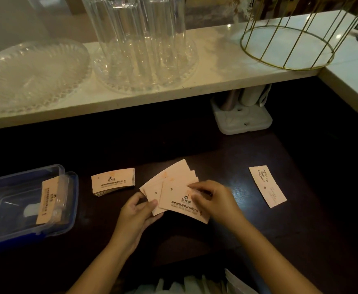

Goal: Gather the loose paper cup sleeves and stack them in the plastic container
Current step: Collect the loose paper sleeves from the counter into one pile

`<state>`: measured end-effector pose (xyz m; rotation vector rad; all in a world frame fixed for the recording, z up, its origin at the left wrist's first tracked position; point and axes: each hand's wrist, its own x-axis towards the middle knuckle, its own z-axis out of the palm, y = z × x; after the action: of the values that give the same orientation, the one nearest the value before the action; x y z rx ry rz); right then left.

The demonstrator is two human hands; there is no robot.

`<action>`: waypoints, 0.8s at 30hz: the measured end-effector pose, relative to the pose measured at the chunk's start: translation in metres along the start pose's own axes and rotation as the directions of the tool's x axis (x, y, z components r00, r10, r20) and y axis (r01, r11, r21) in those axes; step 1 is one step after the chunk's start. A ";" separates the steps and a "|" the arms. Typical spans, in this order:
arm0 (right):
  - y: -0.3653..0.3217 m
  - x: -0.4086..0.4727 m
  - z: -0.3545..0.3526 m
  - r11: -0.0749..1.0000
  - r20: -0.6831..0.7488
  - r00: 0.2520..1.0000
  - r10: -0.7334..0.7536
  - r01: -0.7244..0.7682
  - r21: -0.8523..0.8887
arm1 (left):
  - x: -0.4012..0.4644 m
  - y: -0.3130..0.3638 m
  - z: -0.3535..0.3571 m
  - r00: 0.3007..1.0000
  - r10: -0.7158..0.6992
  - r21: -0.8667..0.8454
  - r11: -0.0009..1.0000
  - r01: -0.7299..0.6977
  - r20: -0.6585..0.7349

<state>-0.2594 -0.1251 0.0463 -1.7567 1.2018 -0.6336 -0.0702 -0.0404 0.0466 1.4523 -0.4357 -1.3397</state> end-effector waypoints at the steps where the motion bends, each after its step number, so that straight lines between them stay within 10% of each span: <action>1: 0.000 0.000 0.001 1.000 -0.011 1.000 -0.015 0.014 -0.018 | 0.000 0.000 0.001 1.000 0.002 0.013 1.000 -0.002 0.001; 8: 0.006 0.000 0.002 0.937 -0.168 0.966 -0.199 0.137 -0.323 | 0.002 -0.008 0.010 0.999 0.010 0.091 0.996 -0.006 -0.043; 11: 0.043 0.008 -0.039 0.877 -0.455 0.890 -0.029 -0.195 -0.438 | 0.004 -0.007 0.003 0.994 0.027 0.085 0.996 -0.018 -0.109; 15: 0.102 -0.007 -0.080 0.580 -0.451 0.823 0.347 -0.566 -0.586 | 0.005 -0.007 -0.008 0.988 0.015 0.050 0.999 -0.007 -0.152; 24: 0.126 -0.030 -0.066 0.685 -0.359 0.930 0.082 -0.314 -0.658 | 0.004 -0.012 -0.008 0.988 -0.016 0.022 1.000 0.019 -0.156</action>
<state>-0.3812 -0.1401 -0.0310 -2.1436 2.0316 -0.3149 -0.0664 -0.0358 0.0322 1.5708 -0.3388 -1.2282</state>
